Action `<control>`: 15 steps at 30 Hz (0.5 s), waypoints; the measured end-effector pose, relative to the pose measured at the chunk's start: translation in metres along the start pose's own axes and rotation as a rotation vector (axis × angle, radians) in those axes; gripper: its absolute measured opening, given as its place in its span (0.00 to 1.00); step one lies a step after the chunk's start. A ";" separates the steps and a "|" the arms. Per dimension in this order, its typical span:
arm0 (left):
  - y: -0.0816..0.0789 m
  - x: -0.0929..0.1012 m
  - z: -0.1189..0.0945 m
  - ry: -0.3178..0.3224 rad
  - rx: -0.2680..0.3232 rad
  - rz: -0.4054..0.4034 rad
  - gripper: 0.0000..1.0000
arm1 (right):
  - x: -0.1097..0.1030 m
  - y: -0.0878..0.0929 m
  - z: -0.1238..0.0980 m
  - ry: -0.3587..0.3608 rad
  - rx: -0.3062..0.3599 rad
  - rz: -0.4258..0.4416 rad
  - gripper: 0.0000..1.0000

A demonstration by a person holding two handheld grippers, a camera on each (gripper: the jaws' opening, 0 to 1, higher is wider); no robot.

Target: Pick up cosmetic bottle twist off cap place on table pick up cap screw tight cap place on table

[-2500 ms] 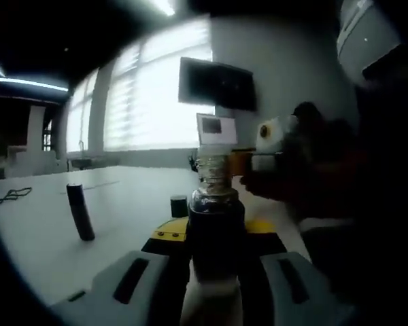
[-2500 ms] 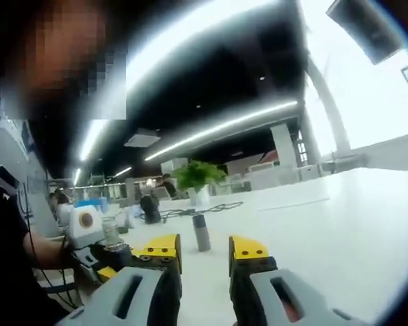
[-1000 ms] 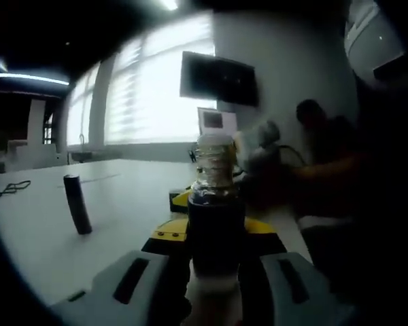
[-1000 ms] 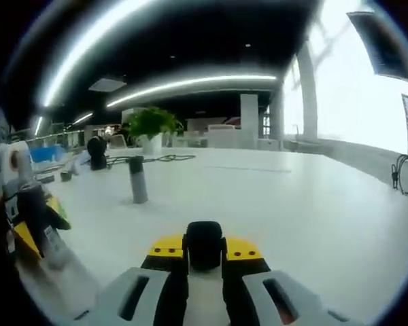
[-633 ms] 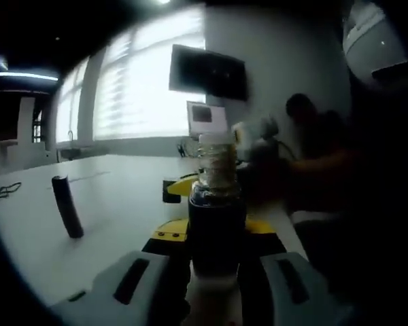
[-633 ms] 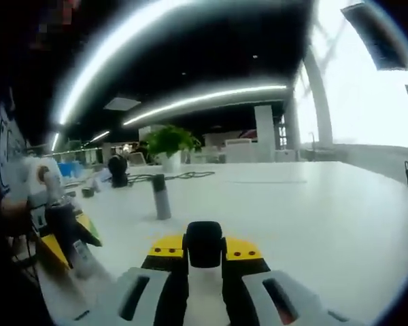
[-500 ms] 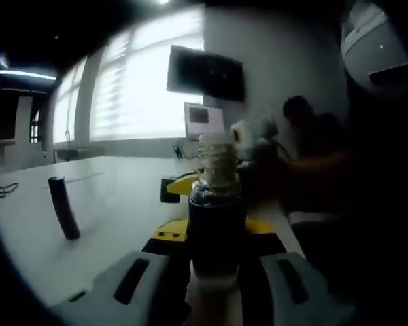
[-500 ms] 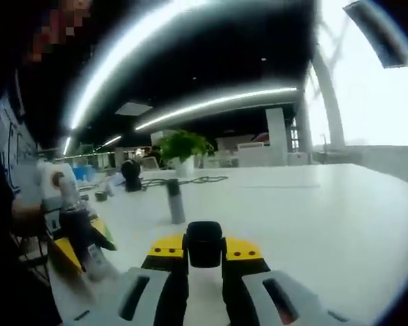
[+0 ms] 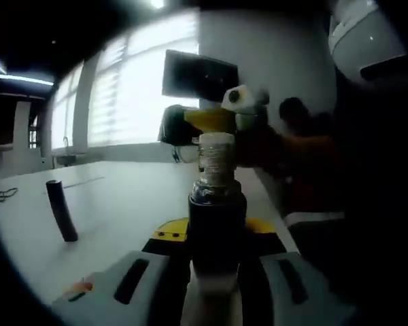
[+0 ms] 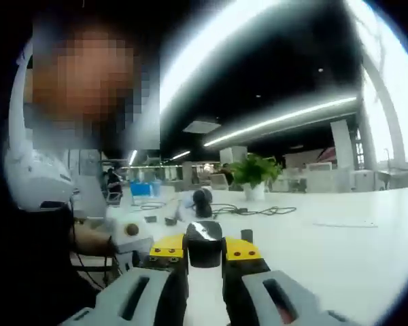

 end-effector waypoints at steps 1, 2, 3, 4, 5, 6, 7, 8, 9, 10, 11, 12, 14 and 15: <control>0.000 -0.001 0.000 -0.002 0.000 0.001 0.16 | -0.003 -0.003 0.003 -0.015 0.007 0.004 0.12; 0.000 -0.001 0.000 -0.002 0.000 -0.003 0.16 | -0.005 -0.004 0.004 -0.027 0.009 0.009 0.12; 0.000 -0.001 0.000 0.001 0.000 -0.003 0.16 | -0.009 -0.006 0.007 -0.045 0.013 0.010 0.12; 0.000 0.000 0.000 0.006 -0.001 -0.009 0.16 | -0.011 -0.006 0.008 -0.051 0.013 0.011 0.12; 0.000 0.000 0.000 0.009 0.000 -0.010 0.16 | -0.012 -0.006 0.010 -0.060 0.007 0.007 0.12; 0.000 -0.001 0.000 0.013 0.002 -0.010 0.16 | -0.014 -0.004 0.012 -0.064 -0.002 0.000 0.12; 0.000 -0.002 -0.001 0.018 0.002 -0.020 0.16 | -0.014 -0.003 0.013 -0.064 -0.010 -0.010 0.12; 0.000 -0.002 -0.001 0.020 0.002 -0.023 0.16 | -0.014 -0.002 0.013 -0.064 -0.010 -0.011 0.12; 0.001 -0.002 -0.001 0.022 0.004 -0.022 0.16 | -0.013 -0.001 0.014 -0.061 -0.012 -0.007 0.12; 0.000 -0.001 -0.001 0.028 0.007 -0.011 0.16 | -0.013 -0.001 0.014 -0.058 -0.011 -0.001 0.12; 0.000 -0.001 -0.001 0.031 0.006 0.001 0.16 | -0.013 0.000 0.014 -0.056 -0.010 0.002 0.12; 0.000 0.000 -0.001 0.032 0.000 0.012 0.16 | -0.012 0.000 0.014 -0.051 -0.008 0.009 0.12; -0.002 0.003 -0.001 0.049 0.002 0.029 0.16 | -0.011 0.001 0.014 -0.046 0.000 0.025 0.12; -0.003 0.005 0.000 0.056 0.010 0.021 0.16 | -0.011 0.000 0.015 -0.046 0.003 0.032 0.12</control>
Point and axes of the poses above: the point that each gripper's makers call its tool centre point, and the gripper's own axes: z roughly forward along the fingers, x roughly to its right, y roughly out of its underside, the point moved 4 cm from there along -z, roughly backward along the fingers, and after that the axes turned 4 degrees about -z, right-handed, at the moved point
